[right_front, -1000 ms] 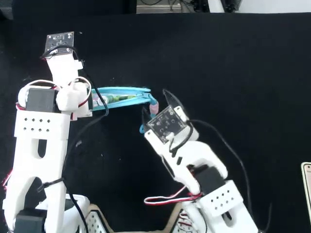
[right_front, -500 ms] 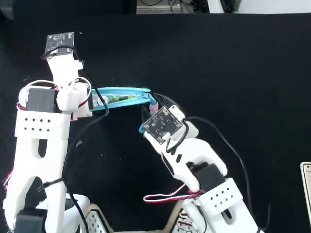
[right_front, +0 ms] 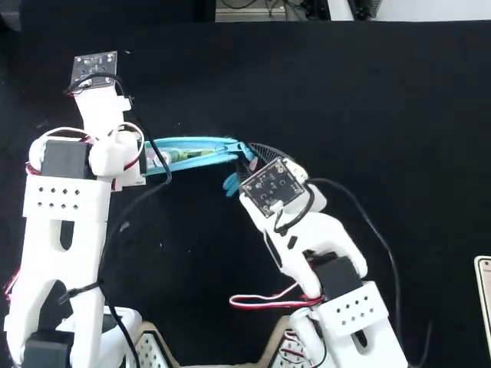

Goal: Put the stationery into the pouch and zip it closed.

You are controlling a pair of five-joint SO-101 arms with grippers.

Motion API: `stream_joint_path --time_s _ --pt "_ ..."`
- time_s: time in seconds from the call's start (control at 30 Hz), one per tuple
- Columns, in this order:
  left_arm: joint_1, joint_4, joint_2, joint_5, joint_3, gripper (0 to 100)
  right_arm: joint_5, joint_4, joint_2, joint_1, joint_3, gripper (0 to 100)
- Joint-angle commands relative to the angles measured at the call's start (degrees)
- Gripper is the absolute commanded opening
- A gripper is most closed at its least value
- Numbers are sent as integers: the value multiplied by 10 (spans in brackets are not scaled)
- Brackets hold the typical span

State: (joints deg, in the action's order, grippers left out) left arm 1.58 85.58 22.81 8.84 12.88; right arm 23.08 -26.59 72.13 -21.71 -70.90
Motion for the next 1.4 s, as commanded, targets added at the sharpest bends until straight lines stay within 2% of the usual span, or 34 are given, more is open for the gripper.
stream_joint_path --time_s 0.0,0.17,0.43,0.7,0.9,1.23,1.3,1.37 --pt "-4 4 -3 1 30 30 -2 -17 3 9 53 11" --pt "-4 4 -3 1 30 30 -5 -95 3 1 118 11" --pt "-4 5 -3 1 30 30 -6 -150 3 -84 140 11" --pt "-4 5 -3 1 30 30 -6 -150 3 -81 130 18" --pt "-4 5 -3 1 30 30 -7 -150 3 -81 128 134" --pt "-4 5 -3 1 30 30 -4 -151 2 -81 109 43" --pt "-4 5 -3 1 30 30 -6 -170 3 -78 107 65" --pt "-4 5 -3 1 30 30 -6 -191 3 -66 107 129"
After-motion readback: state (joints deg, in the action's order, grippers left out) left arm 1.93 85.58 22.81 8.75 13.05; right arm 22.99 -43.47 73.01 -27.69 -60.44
